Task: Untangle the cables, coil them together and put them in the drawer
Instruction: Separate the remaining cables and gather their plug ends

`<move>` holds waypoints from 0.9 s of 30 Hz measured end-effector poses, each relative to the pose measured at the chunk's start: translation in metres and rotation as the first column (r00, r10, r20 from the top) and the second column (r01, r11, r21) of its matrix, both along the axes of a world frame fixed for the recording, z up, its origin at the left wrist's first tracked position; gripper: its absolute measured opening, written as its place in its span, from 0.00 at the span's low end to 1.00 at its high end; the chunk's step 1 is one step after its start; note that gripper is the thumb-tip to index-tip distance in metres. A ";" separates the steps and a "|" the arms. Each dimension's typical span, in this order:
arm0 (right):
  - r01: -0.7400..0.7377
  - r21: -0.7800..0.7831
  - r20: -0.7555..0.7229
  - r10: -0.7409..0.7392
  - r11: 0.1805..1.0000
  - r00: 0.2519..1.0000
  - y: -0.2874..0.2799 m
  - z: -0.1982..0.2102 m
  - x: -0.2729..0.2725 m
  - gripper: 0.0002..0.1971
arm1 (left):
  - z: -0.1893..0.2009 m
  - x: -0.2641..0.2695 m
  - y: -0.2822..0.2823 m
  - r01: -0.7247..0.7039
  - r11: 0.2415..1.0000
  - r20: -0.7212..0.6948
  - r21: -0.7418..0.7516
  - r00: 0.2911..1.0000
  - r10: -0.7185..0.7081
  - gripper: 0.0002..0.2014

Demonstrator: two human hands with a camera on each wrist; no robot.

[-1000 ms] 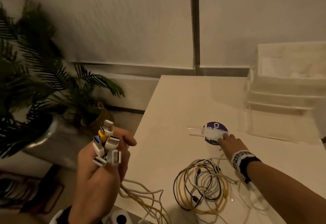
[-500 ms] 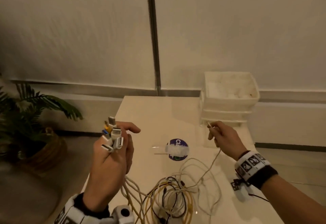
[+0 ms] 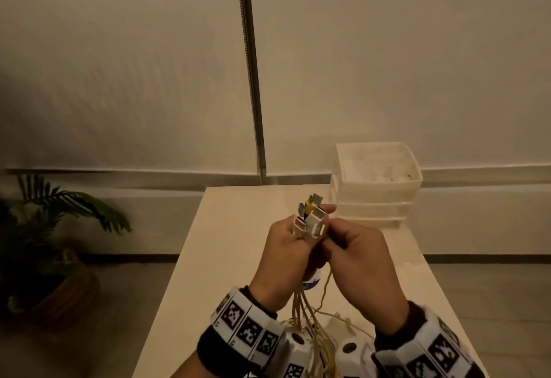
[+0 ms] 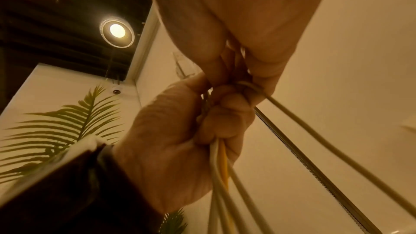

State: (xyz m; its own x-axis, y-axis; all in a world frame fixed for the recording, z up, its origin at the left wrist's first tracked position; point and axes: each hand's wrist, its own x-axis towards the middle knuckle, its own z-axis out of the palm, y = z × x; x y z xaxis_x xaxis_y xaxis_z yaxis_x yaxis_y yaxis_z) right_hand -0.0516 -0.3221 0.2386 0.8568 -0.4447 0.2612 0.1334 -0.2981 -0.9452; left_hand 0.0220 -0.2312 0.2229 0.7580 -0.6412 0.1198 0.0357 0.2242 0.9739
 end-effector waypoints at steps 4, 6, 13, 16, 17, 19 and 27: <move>0.052 -0.068 0.031 -0.050 0.996 0.998 0.010 -0.009 0.000 0.16 | -0.001 -0.003 0.005 0.006 1.000 -0.036 -0.004 0.999 -0.006 0.17; 0.030 -0.064 0.047 -0.027 0.997 0.999 0.015 -0.011 -0.001 0.16 | 0.000 -0.003 0.009 -0.051 0.998 0.010 0.025 0.999 0.051 0.20; -0.106 -0.205 0.114 0.131 0.973 0.985 0.015 -0.023 -0.020 0.20 | 0.009 0.005 0.035 -0.164 0.986 0.215 0.016 0.964 0.156 0.26; -0.116 -0.279 0.167 0.167 0.953 0.972 0.008 -0.028 -0.019 0.18 | 0.005 0.006 0.040 -0.179 0.983 0.279 -0.052 0.942 0.186 0.25; -0.108 -0.287 0.169 0.161 0.952 0.972 0.005 -0.031 -0.018 0.16 | 0.005 0.007 0.042 -0.202 0.975 0.267 -0.092 0.938 0.220 0.24; -0.114 -0.248 0.132 0.150 0.962 0.980 -0.003 -0.038 -0.017 0.11 | 0.009 0.012 0.049 -0.237 0.954 0.182 -0.182 0.946 0.269 0.24; -0.340 -0.195 -0.299 0.274 0.920 0.914 -0.049 -0.077 -0.026 0.10 | 0.052 0.037 0.104 -0.495 0.828 -0.033 -0.263 0.863 0.505 0.23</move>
State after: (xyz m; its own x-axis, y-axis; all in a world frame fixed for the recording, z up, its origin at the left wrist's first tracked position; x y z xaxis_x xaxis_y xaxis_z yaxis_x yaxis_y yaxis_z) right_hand -0.0780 -0.3716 0.1616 0.9921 -0.1010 0.0743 0.0136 -0.5020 -0.8647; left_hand 0.0595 -0.1277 0.2751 0.9584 -0.1190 0.2596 -0.1833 0.4408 0.8787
